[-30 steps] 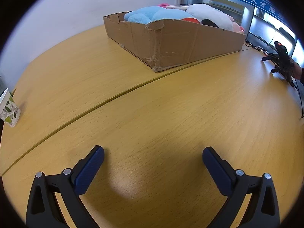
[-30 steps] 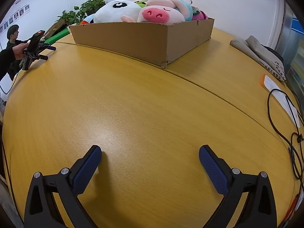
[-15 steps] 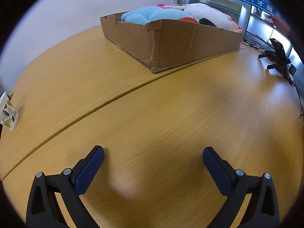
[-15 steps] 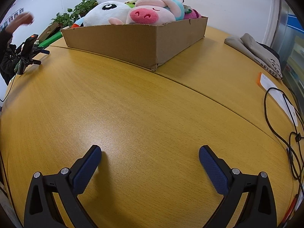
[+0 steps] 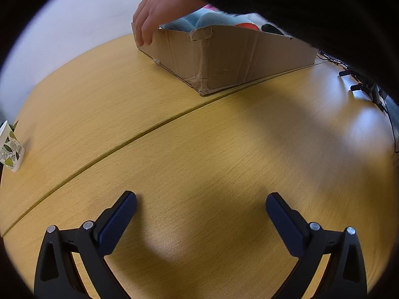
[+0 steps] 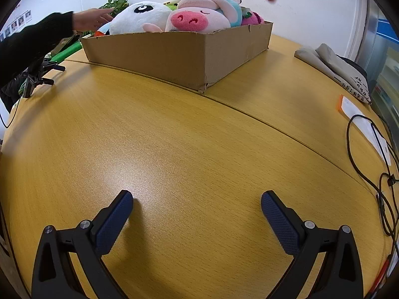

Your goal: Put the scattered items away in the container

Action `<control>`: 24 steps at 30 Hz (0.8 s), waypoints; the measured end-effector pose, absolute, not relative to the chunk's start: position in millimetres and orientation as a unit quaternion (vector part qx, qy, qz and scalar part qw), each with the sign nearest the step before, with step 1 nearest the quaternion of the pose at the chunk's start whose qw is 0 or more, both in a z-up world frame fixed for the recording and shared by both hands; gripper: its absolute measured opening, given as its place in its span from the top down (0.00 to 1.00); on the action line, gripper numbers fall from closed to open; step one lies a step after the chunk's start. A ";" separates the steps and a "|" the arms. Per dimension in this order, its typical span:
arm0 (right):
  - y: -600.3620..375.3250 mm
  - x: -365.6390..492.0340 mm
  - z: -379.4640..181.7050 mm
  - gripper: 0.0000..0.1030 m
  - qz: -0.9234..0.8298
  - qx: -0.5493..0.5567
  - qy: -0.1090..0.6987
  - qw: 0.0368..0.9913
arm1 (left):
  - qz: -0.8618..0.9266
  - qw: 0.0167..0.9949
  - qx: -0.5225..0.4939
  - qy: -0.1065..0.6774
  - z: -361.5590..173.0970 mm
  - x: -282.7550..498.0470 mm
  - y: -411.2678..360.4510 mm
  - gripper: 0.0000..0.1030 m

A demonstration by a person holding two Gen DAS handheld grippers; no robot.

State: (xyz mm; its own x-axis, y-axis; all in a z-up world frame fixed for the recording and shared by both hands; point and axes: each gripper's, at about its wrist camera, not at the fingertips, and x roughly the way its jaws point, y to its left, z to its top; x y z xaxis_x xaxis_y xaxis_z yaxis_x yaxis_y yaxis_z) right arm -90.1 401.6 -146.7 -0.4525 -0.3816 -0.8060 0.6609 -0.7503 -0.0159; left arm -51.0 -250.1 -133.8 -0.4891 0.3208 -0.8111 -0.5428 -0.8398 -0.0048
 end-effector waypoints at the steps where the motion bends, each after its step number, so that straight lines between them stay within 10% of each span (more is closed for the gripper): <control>1: 401.4 -90.0 -146.8 0.00 -0.836 0.420 0.166 0.312 | 0.853 0.253 -0.438 0.127 -134.0 -51.3 -250.3 0.00; 24: 402.3 -90.7 -146.8 0.00 -0.836 0.420 0.166 0.312 | 0.854 0.255 -0.434 0.131 -134.6 -52.3 -251.1 0.00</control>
